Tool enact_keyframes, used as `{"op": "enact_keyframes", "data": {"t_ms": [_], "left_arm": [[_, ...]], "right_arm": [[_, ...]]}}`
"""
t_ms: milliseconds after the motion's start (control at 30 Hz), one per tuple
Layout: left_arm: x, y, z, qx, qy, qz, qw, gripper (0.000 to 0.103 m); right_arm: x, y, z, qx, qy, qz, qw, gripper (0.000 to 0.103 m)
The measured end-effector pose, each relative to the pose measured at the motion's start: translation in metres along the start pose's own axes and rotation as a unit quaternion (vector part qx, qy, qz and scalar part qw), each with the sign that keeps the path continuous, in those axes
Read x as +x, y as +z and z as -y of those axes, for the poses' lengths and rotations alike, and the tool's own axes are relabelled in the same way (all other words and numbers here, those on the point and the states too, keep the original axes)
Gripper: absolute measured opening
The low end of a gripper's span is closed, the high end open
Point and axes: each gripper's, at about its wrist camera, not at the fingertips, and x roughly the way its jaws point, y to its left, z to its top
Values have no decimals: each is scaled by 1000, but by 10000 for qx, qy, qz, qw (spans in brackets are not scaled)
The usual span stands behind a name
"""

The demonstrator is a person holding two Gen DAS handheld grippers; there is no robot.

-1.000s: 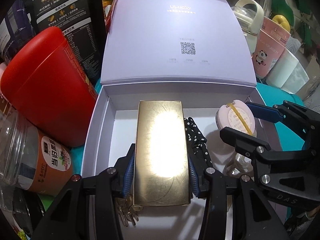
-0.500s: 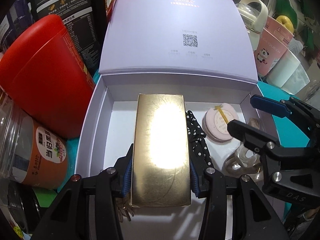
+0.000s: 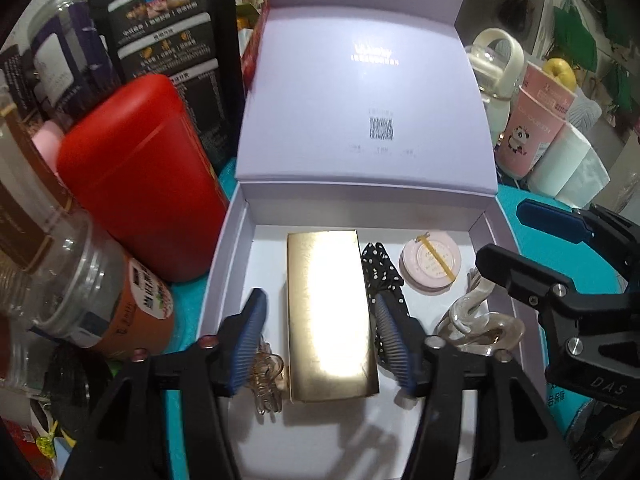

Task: Organize rigid objects
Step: 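Open both tools to release the items and withdraw from the gift box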

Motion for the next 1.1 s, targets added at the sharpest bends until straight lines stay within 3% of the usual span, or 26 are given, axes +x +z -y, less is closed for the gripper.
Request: {"op": "enact_keyframes", "data": {"t_ms": [33,67,700,1100], "left_arm": [[-4,1,-1,-15,-2,40,10000,80],[-7,4,-2,-30,4,94,10000,83],[-67,3,-21,-124,288,549,9980,83],[-122,-21,-11,8,439,983,9942,83]], "right_arm": [[-5,1,0,13,8,38,10000,66],[-9,2,0,33,9,68,10000,68],[-51,9,-20,112,104,339,9993,72],[-99,-12,-29,136,1,506,9986,75]]}}
